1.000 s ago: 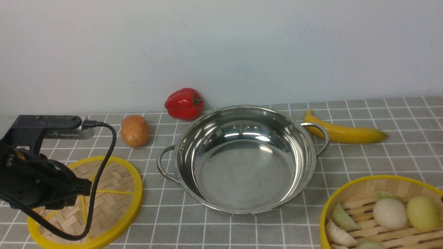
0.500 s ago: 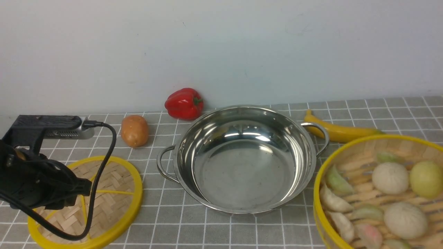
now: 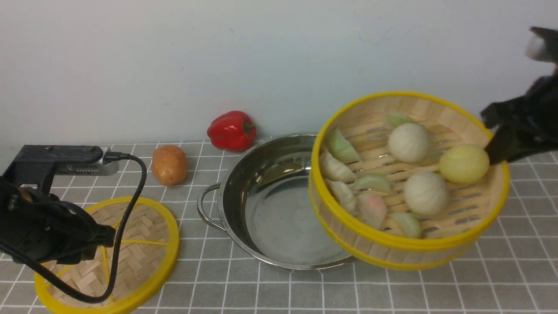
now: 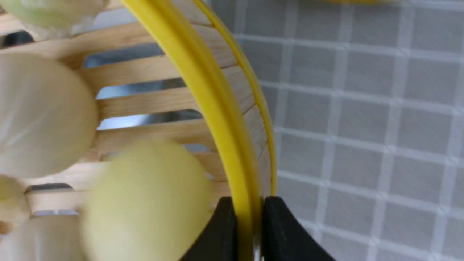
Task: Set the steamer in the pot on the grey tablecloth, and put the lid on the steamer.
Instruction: 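Place the bamboo steamer basket of food into the steel pot with the right gripper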
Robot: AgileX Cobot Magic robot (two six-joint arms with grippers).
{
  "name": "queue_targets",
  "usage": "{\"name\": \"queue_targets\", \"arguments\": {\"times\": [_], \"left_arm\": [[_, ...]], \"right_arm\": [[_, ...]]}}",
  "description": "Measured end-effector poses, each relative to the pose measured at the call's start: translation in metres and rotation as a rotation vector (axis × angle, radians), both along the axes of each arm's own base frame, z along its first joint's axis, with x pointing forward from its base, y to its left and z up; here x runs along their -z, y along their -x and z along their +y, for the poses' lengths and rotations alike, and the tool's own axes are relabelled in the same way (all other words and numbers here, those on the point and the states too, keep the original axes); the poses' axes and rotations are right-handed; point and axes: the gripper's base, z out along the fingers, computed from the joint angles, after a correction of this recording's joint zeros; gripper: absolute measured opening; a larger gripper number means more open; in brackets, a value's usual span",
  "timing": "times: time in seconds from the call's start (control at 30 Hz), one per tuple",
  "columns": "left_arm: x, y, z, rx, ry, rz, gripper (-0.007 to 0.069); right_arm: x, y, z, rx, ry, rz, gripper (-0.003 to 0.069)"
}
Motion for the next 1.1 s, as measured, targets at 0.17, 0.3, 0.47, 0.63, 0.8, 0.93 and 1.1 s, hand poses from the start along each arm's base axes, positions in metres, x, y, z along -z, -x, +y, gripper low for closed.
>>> {"name": "queue_targets", "arguments": {"times": [0.17,0.3,0.47,0.63,0.8,0.93,1.1], "left_arm": [[0.000,0.000,0.000,0.000,0.000,0.000,0.0243],[0.000,0.000,0.000,0.000,0.000,0.000,0.0243],[0.000,0.000,0.000,0.000,0.000,0.000,0.0243],[0.000,0.000,0.000,0.000,0.000,-0.001,0.0243],[0.000,0.000,0.000,0.000,0.000,-0.005,0.0243],[0.000,-0.001,0.000,0.000,0.000,-0.010,0.0243],[-0.001,-0.002,0.000,0.000,0.000,-0.022,0.0243]], "right_arm": [[0.012,-0.038,0.061,-0.095,-0.005,0.004,0.0088],[0.026,-0.060,0.088,-0.122,-0.010,0.015,0.0088],[0.042,-0.077,0.104,-0.142,-0.002,0.024,0.0088],[0.068,-0.093,0.110,-0.143,0.019,0.055,0.0088],[0.092,-0.102,0.111,-0.145,0.058,0.090,0.0089],[0.106,-0.105,0.112,-0.146,0.068,0.117,0.0095],[0.115,-0.107,0.113,-0.143,0.062,0.130,0.0096]]}}
